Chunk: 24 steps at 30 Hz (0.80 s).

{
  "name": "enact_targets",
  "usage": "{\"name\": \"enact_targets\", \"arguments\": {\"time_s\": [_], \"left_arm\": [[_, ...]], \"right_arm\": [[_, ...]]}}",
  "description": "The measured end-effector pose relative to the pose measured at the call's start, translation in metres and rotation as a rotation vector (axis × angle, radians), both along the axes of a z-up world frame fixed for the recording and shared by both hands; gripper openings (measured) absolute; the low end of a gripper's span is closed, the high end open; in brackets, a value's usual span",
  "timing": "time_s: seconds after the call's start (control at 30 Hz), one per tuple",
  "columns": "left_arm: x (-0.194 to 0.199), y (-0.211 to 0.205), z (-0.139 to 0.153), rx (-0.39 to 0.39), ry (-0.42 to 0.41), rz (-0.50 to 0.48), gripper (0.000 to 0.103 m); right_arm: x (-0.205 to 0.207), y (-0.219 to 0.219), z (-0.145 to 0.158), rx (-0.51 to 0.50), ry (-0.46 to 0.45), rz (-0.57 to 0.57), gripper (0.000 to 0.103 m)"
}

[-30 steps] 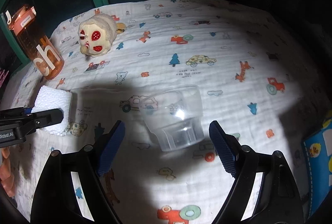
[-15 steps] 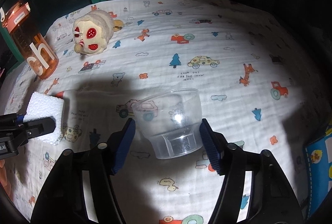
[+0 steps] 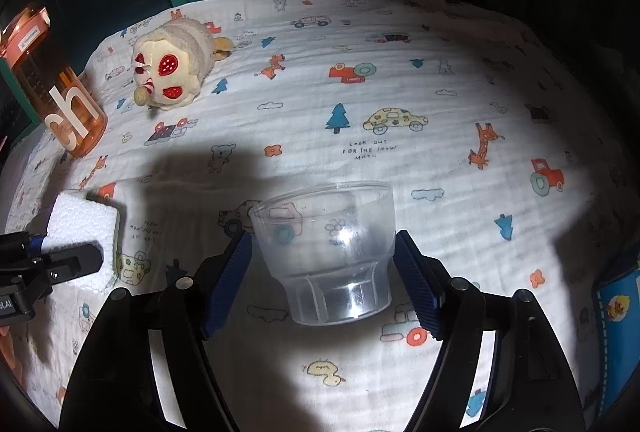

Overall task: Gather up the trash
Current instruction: 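Grasp the clear plastic cup with the right gripper while the left holds the foam block, then carry the foam block and clear cup over the green wastebasket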

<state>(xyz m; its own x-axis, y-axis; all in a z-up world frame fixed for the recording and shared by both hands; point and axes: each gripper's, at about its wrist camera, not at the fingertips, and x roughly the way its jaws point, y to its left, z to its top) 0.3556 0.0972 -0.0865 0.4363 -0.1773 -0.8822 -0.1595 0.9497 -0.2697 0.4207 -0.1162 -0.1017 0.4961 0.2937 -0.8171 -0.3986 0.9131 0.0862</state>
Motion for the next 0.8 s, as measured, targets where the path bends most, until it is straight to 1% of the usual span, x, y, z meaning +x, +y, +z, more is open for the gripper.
{"name": "enact_targets", "arguments": {"time_s": [0.1, 0.17, 0.2, 0.37, 0.4, 0.43, 0.47, 0.6, 0.7, 0.77, 0.8], "left_arm": [[0.0, 0.0, -0.004, -0.003, 0.009, -0.002, 0.042], [0.0, 0.0, -0.006, 0.0, 0.014, -0.002, 0.042], [0.0, 0.0, -0.006, -0.001, 0.017, -0.001, 0.042], [0.002, 0.0, -0.008, 0.006, 0.021, -0.002, 0.043], [0.002, -0.001, -0.008, 0.019, 0.023, -0.002, 0.048], [0.003, -0.002, -0.009, 0.039, 0.028, 0.001, 0.056], [0.003, -0.003, -0.01, 0.053, 0.03, 0.003, 0.058], [0.006, -0.003, -0.012, 0.056, 0.028, 0.003, 0.062], [0.008, -0.007, -0.011, 0.1, 0.006, -0.004, 0.062], [0.009, -0.009, -0.01, 0.1, -0.004, -0.015, 0.056], [0.009, -0.01, -0.009, 0.094, -0.007, -0.019, 0.05]], "right_arm": [[0.002, -0.001, -0.002, 0.001, 0.008, -0.014, 0.073], [0.002, -0.002, -0.001, 0.002, 0.008, -0.017, 0.065], [0.002, -0.003, -0.001, 0.006, 0.011, -0.017, 0.059], [-0.001, -0.006, 0.002, 0.009, -0.001, -0.019, 0.059], [-0.001, -0.006, 0.003, 0.009, 0.0, -0.019, 0.059], [-0.002, -0.007, 0.004, 0.009, 0.002, -0.018, 0.059], [-0.003, -0.007, 0.005, 0.012, 0.002, -0.016, 0.059], [-0.008, -0.008, 0.008, 0.015, -0.003, -0.011, 0.059], [-0.012, -0.01, 0.011, 0.021, -0.002, -0.014, 0.059], [-0.016, -0.012, 0.013, 0.034, 0.001, -0.015, 0.059], [-0.019, -0.013, 0.015, 0.037, -0.002, -0.015, 0.059]]}}
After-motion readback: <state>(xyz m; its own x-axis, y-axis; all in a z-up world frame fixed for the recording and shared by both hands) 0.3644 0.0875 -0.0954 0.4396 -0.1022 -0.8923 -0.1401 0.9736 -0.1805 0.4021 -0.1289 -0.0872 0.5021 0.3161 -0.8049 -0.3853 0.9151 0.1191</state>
